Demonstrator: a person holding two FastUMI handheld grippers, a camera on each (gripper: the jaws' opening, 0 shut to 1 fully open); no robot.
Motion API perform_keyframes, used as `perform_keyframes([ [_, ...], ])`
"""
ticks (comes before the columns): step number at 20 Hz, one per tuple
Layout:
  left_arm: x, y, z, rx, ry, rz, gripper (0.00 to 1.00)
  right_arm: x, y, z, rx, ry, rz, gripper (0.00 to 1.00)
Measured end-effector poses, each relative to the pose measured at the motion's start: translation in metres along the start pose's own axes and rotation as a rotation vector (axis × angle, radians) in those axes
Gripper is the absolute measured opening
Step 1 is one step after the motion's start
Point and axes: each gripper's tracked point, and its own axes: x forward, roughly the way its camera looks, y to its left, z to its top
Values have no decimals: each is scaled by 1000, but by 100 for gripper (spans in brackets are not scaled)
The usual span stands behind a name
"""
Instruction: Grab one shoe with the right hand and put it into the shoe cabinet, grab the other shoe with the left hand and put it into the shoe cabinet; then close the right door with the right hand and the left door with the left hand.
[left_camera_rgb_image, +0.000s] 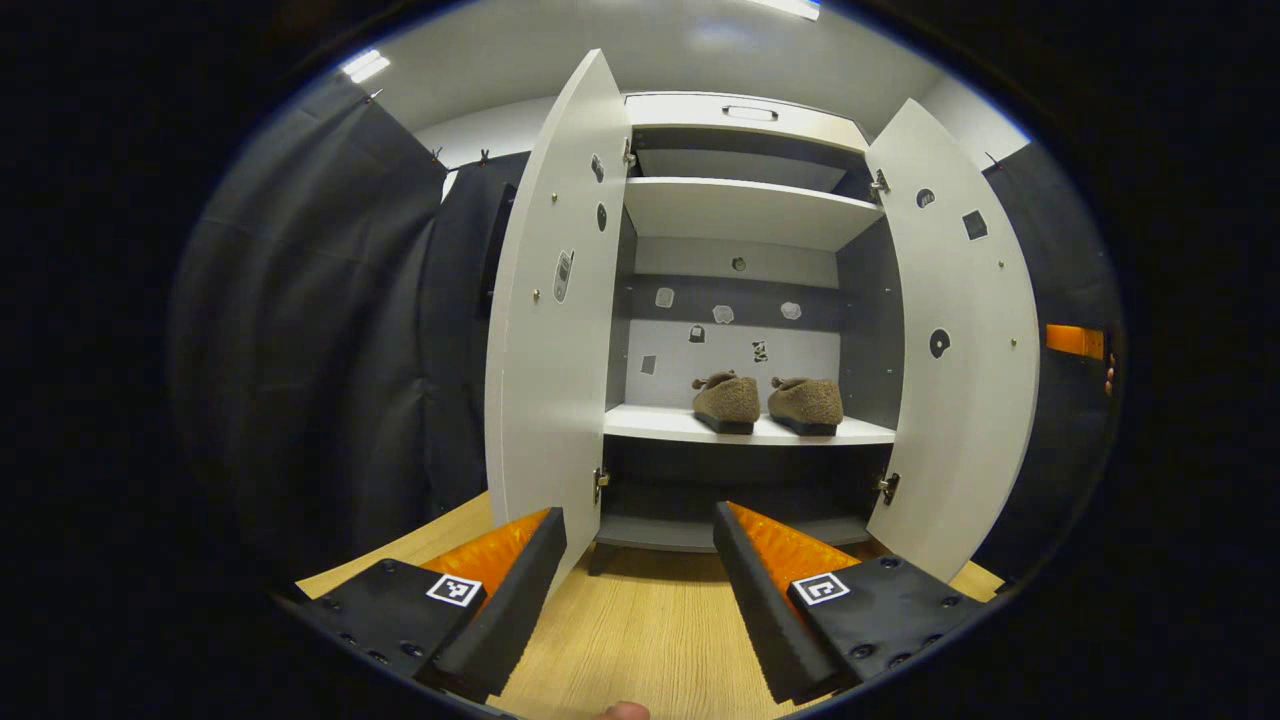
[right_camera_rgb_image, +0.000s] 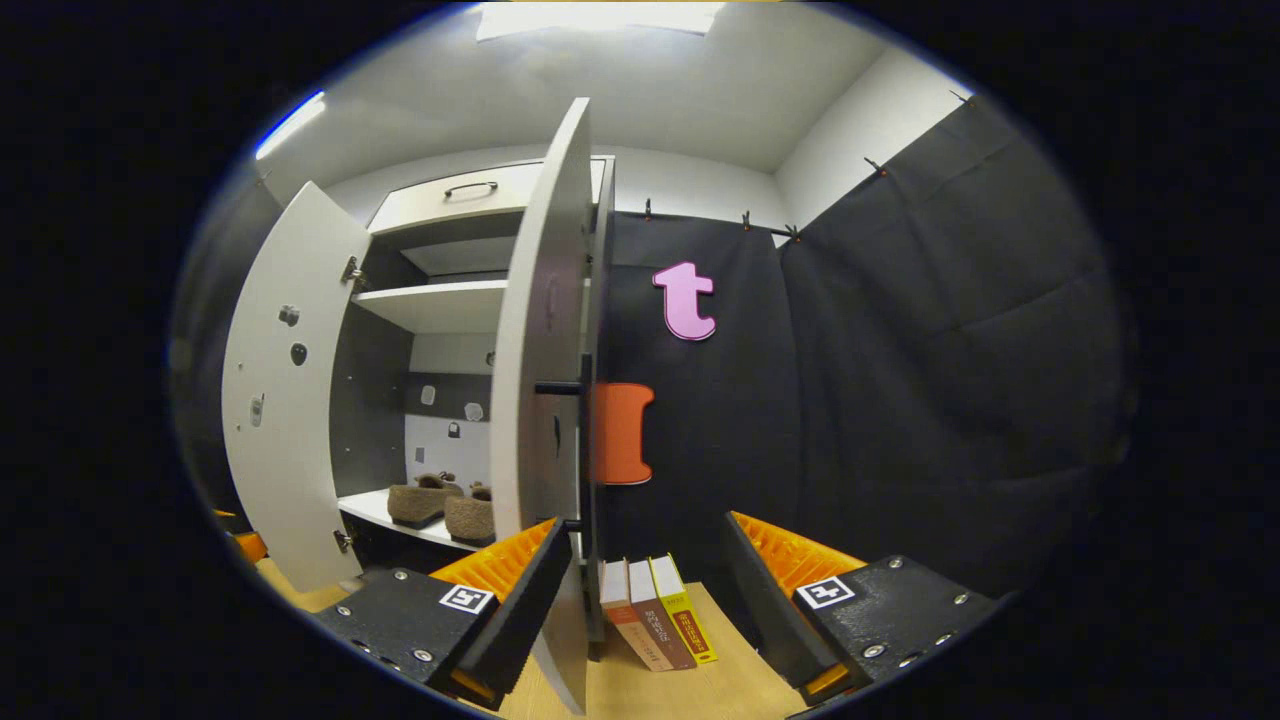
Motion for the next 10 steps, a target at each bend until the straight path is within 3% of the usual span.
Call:
perform_keyframes([
  [7,4,6,-7,-13,27,16,97,8,3,-33,19,40,-1,92],
  [10,6,7,-10,-23,38,17,97,3,26,-42,52,59,57,92],
])
